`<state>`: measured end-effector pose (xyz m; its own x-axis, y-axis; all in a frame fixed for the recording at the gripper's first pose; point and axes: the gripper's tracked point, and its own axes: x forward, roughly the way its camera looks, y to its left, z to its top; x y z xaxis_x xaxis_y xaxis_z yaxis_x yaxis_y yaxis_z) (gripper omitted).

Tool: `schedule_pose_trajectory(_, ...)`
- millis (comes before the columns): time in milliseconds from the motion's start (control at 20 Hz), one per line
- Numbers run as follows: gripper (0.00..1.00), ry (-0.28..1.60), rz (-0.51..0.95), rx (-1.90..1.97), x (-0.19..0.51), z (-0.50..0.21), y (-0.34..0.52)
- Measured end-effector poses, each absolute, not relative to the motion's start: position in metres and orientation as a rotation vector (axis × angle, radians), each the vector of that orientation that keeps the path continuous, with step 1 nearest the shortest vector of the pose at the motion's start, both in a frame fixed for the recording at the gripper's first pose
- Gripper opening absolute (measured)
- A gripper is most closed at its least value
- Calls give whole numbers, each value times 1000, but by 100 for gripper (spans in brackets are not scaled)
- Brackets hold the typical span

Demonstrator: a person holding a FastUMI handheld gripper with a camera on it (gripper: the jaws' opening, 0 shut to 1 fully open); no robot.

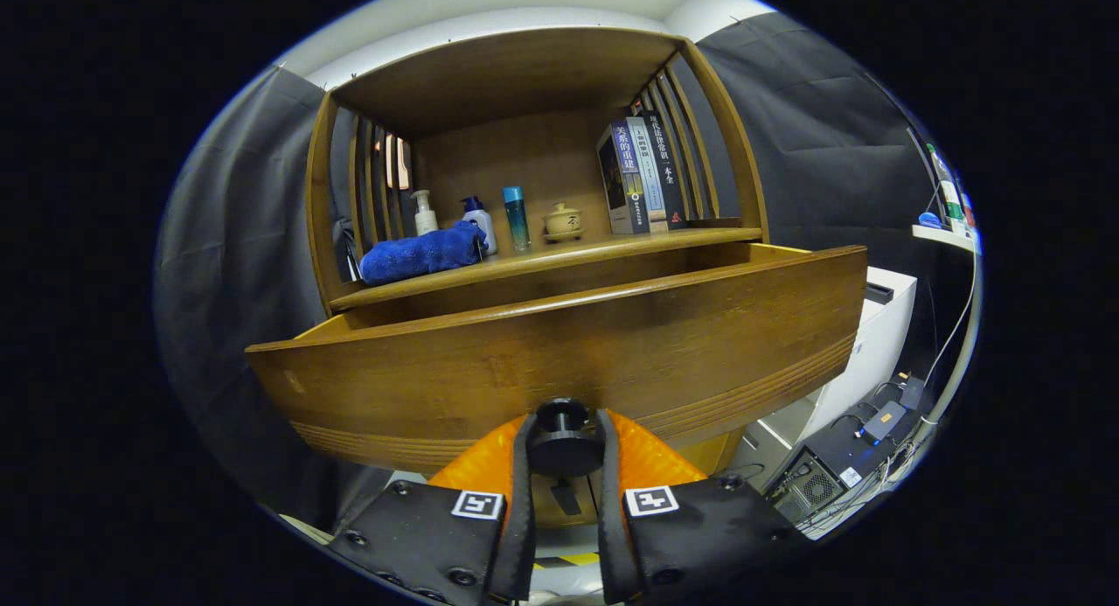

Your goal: Pull open the drawer, take out the items inside it, and place them on the countertop above the cabinet.

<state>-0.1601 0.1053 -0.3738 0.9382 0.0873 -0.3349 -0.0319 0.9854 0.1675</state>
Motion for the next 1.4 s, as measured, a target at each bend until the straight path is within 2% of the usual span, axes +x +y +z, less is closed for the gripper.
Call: schedule_pose_trajectory(1400,37,354,69,37,-226,-371,102)
